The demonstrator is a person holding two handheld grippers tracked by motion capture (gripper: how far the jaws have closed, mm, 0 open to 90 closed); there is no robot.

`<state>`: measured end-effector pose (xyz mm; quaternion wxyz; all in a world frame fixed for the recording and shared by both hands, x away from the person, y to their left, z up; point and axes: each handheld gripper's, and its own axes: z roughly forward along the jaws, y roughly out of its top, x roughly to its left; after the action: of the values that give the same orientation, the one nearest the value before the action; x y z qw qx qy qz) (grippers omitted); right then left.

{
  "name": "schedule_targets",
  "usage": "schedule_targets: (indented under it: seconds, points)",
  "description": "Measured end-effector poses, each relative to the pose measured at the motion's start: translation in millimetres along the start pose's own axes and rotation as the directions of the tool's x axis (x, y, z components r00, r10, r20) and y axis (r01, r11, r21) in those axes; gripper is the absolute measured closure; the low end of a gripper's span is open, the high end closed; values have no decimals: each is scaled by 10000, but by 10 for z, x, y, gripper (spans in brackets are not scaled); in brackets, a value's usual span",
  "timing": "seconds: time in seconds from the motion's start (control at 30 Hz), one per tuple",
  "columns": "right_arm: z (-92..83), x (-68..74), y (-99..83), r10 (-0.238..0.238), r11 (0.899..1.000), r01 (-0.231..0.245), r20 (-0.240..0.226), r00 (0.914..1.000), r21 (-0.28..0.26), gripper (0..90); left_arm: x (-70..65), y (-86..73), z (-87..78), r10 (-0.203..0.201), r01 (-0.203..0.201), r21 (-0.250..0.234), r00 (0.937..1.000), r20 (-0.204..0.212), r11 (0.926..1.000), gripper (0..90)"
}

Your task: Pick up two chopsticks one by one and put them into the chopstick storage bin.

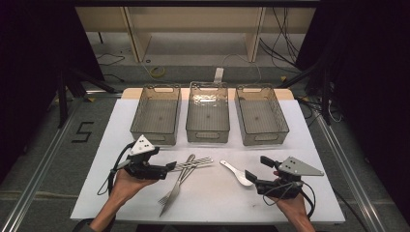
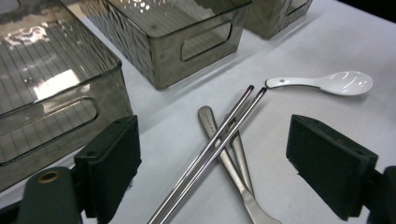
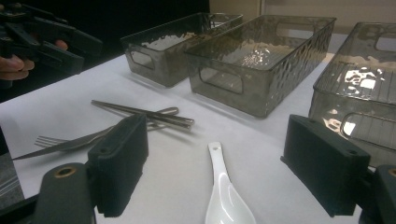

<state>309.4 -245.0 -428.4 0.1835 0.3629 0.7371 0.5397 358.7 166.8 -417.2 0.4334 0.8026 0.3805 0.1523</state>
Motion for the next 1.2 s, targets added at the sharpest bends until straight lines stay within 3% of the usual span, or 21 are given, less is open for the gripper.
schedule_targets:
  seconds: [0.2, 0.33, 0.4, 0.6, 0.77, 0.9, 1.0, 1.1, 1.2]
  points:
    - [5, 0, 0, 15, 10000, -15, -7, 10000, 65, 228, 88, 101, 104, 373, -361, 735, 9992, -154, 9966, 179]
    - [-1, 22, 12, -89, 9999, 89, -27, 10000, 91, 231, 146, 150, 152, 730, -720, 1248, 9973, -35, 9896, 204]
    - [6, 35, 11, -97, 9998, 98, -52, 9999, 144, 232, 172, 186, 178, 1010, -1037, 1806, 9946, 243, 9781, 216]
    - [31, 54, 10, -227, 9994, 231, -126, 9997, 253, 234, 274, 248, 354, 1493, -1552, 2868, 9879, 424, 9453, 254]
    - [51, 52, 6, -236, 9986, 243, -156, 9996, 460, 237, 360, 274, 530, 1703, -1833, 3814, 9831, 679, 9061, 302]
    - [59, 49, 2, -223, 9980, 228, -92, 9997, 584, 239, 403, 269, 613, 1896, -2184, 4141, 9757, 1100, 8837, 347]
    - [68, 53, -2, -185, 9974, 191, -93, 9998, 691, 239, 431, 278, 633, 1888, -2315, 4223, 9719, 1410, 8764, 381]
    - [74, 58, 0, -206, 9974, 213, -109, 9997, 681, 240, 420, 287, 657, 2033, -2613, 4299, 9631, 1765, 8643, 422]
    - [76, 60, 0, -239, 9971, 246, -104, 9997, 714, 240, 384, 290, 703, 2293, -2965, 4562, 9531, 1977, 8390, 452]
